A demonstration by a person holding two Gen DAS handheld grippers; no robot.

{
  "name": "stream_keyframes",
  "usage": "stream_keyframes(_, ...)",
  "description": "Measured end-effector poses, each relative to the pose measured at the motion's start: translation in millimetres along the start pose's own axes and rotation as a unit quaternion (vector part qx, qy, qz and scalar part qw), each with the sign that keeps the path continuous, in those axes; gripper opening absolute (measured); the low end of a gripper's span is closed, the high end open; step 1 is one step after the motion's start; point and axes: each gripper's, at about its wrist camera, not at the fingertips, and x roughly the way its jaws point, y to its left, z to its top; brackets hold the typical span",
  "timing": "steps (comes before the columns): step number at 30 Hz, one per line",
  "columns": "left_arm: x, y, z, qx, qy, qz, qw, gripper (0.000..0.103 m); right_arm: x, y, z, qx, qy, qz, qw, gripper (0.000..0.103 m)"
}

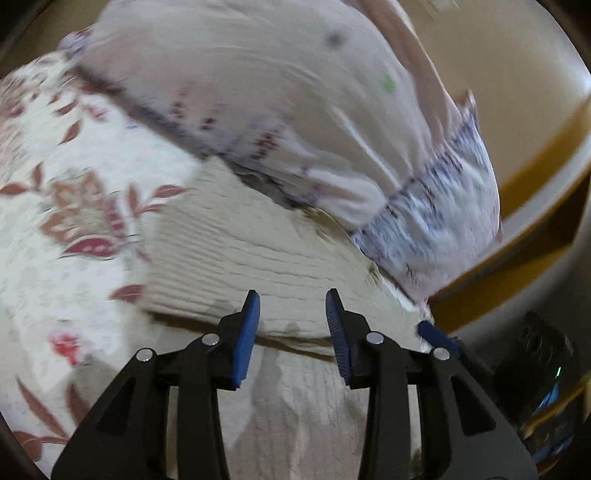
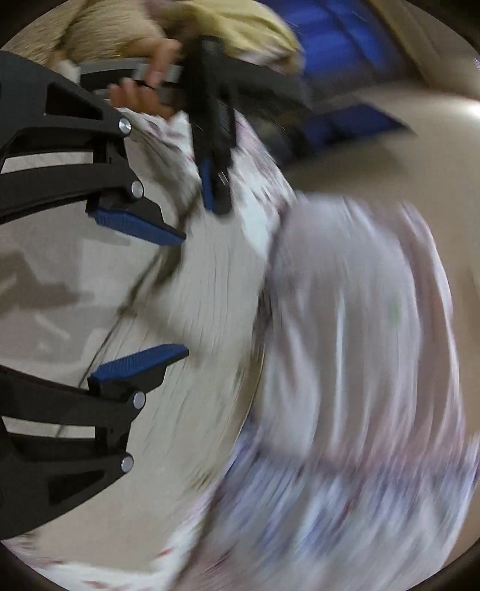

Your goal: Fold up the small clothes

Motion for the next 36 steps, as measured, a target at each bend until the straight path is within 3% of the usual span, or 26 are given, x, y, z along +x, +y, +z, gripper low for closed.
stream_keyframes(4,-20.7,13.8,3.5,-0.015,-0.026,0.012,0.9995,0.039,34.4,40.0,6.9,-0.101,0.019,0.003,0.995,0.051)
stream_keyframes(9,-35.5,28.7,8.4,-0.033,-0.044,0.026,0.9982,0.044,76.0,65.7,6.9,-0.165,0.052,-0.024,0.985,0.05)
stream_keyframes(10,-37.2,30.8,8.6,-0.035,-0.045,0.029,0.998,0.044,86.3,65.6,5.2,-0.166,0.065,-0.035,0.983,0.04)
stream_keyframes(11,-37.9,32.5,8.9,-0.037,-0.046,0.031,0.9978,0.045,92.4,63.5,3.7,-0.16,0.077,-0.042,0.983,0.021)
stream_keyframes(14,-38.4,35.8,9.6,-0.042,-0.046,0.034,0.9975,0.047,91.7,47.3,2.0,-0.103,0.074,-0.021,0.992,0.006)
stream_keyframes(18,-37.6,35.5,10.4,-0.043,-0.047,0.036,0.9973,0.049,62.6,20.5,6.7,-0.01,0.04,0.011,0.999,0.006)
stream_keyframes(22,-33.3,29.5,10.7,-0.033,-0.044,0.036,0.9978,0.053,20.5,-14.0,3.0,0.084,-0.019,0.004,0.996,0.005)
stream_keyframes(24,-28.7,25.1,10.1,-0.023,-0.036,0.036,0.9984,0.056,-3.7,-40.5,-7.0,0.141,-0.048,-0.016,0.989,0.005)
stream_keyframes(28,-16.7,13.6,6.6,0.009,-0.019,0.037,0.9991,0.059,-51.6,-104.1,-52.8,0.295,-0.087,-0.077,0.948,0.005)
stream_keyframes(29,-12.2,9.7,5.3,0.02,-0.014,0.036,0.999,0.06,-60.5,-117.7,-70.2,0.328,-0.08,-0.092,0.937,0.005)
stream_keyframes(33,1.9,5.0,1.6,0.041,0.001,0.034,0.9986,0.063,-74.5,-145.2,-114.9,0.391,-0.036,-0.105,0.914,0.01)
stream_keyframes(34,5.8,5.3,0.7,0.043,0.006,0.035,0.9984,0.063,-82.0,-152.2,-123.6,0.41,-0.034,-0.104,0.906,0.022)
stream_keyframes(35,8.1,5.8,0.0,0.043,0.008,0.036,0.9984,0.063,-85.9,-156.9,-127.3,0.421,-0.04,-0.107,0.9,0.042)
stream_keyframes(36,11.2,7.4,-0.9,0.041,0.012,0.037,0.9984,0.063,-94.4,-161.6,-130.2,0.431,-0.052,-0.115,0.893,0.051)
